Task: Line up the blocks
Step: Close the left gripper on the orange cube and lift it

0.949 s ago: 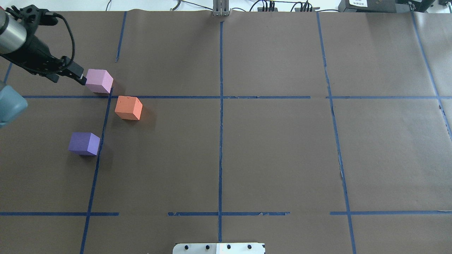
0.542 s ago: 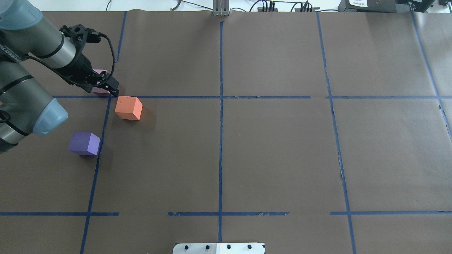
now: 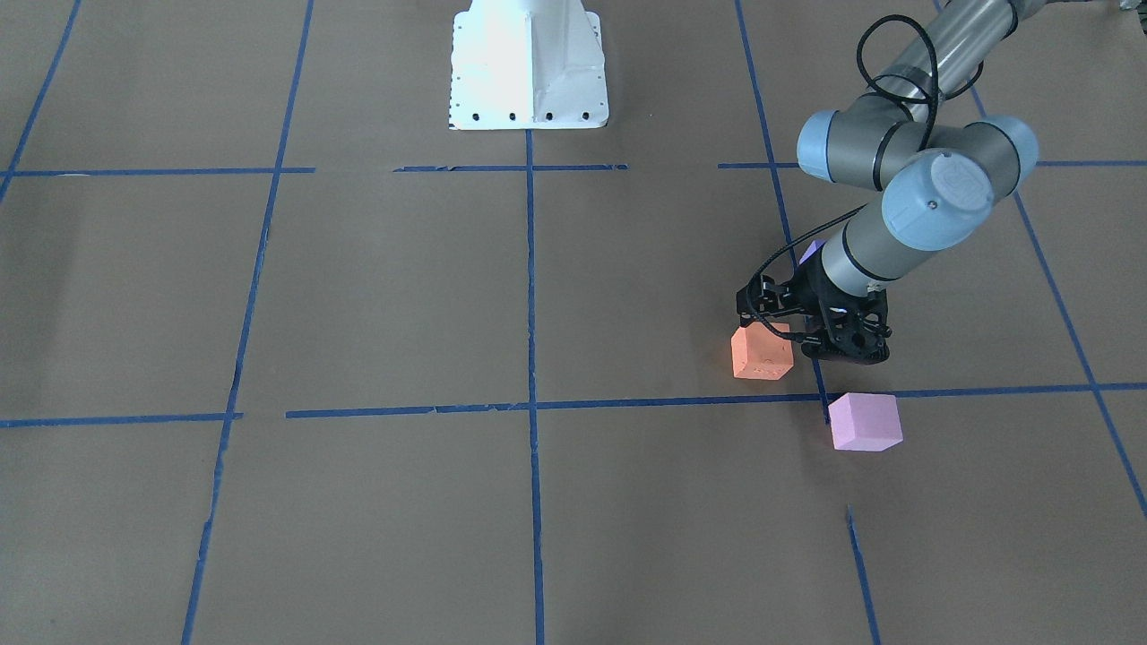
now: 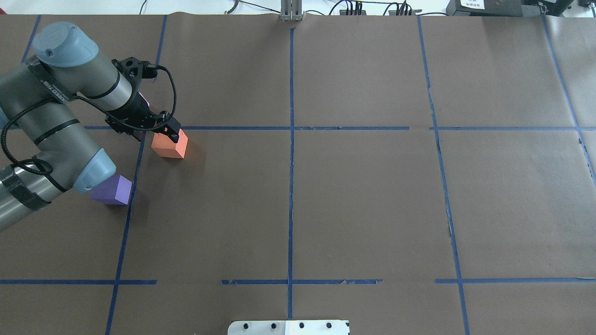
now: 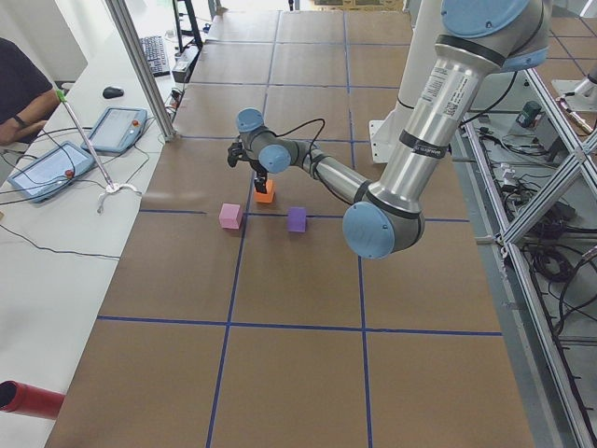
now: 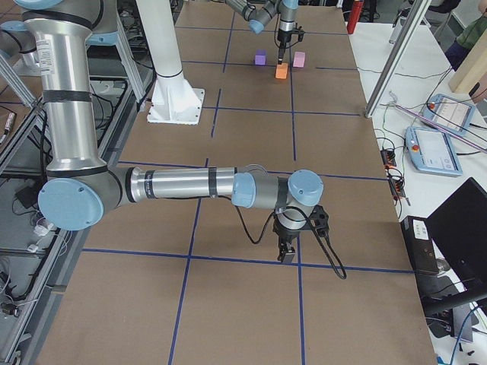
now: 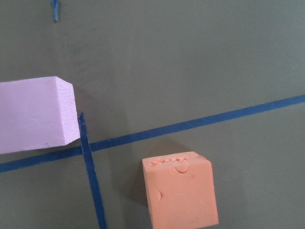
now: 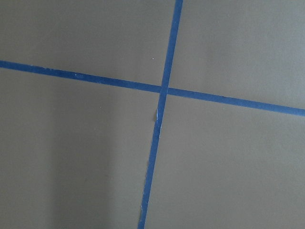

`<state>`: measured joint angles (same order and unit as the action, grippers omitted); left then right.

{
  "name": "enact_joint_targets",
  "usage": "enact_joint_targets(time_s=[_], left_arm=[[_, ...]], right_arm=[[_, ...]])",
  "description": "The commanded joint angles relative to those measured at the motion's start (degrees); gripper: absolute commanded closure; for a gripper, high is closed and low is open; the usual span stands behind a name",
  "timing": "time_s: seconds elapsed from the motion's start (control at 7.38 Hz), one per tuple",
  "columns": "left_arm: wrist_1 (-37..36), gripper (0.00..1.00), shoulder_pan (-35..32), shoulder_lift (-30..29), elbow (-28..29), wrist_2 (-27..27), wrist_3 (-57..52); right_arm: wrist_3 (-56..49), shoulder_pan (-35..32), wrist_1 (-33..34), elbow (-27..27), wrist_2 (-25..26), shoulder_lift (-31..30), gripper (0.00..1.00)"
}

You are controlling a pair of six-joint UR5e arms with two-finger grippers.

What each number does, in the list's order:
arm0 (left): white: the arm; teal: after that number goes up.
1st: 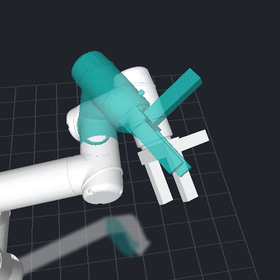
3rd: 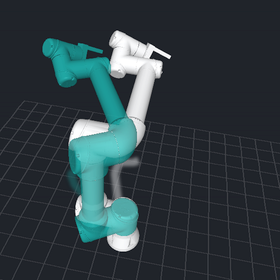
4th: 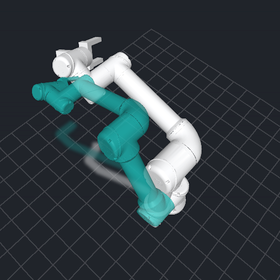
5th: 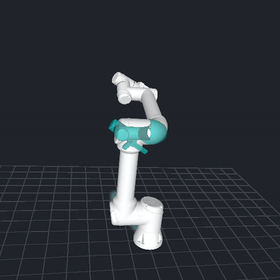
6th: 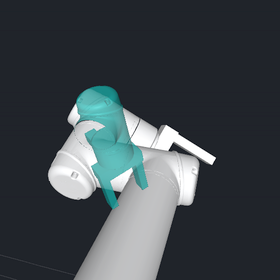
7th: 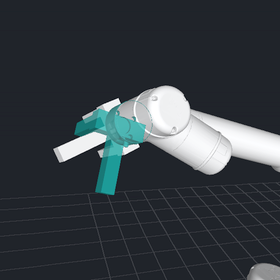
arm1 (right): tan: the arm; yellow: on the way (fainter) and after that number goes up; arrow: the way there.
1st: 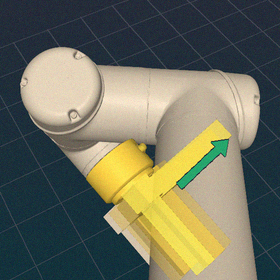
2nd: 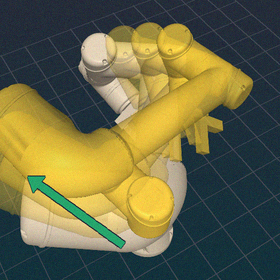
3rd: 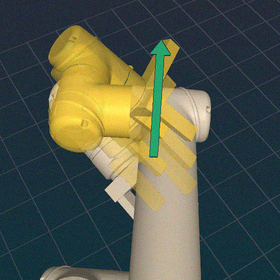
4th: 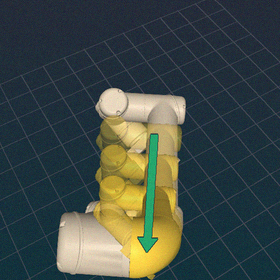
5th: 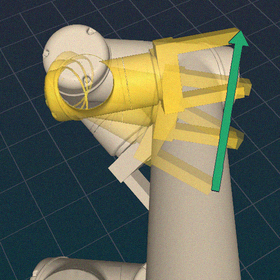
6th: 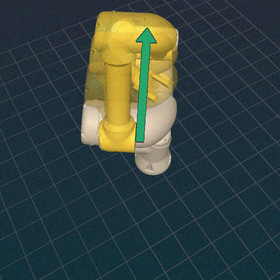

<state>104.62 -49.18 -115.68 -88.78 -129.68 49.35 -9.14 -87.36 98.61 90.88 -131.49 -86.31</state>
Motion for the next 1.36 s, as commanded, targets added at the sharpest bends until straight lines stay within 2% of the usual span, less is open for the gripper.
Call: enact_joint_targets(time_s=[0.0, 0.41, 1.22], left_arm=[[0.58, 0.00, 0.31, -0.86, 0.80, 0.30, 5.92], [0.58, 0.00, 2.33, -0.77, 1.06, 5.30, 5.50], [1.90, 0.02, 3.74, -1.48, 3.96, 6.28, 5.41]], right_arm=[[0.00, 0.00, 0.00, 0.00, 0.00, 0.09, 0.00], [0.00, 0.00, 0.00, 0.00, 0.00, 0.00, 0.00], [0.00, 0.00, 0.00, 0.00, 0.00, 0.00, 0.00]])
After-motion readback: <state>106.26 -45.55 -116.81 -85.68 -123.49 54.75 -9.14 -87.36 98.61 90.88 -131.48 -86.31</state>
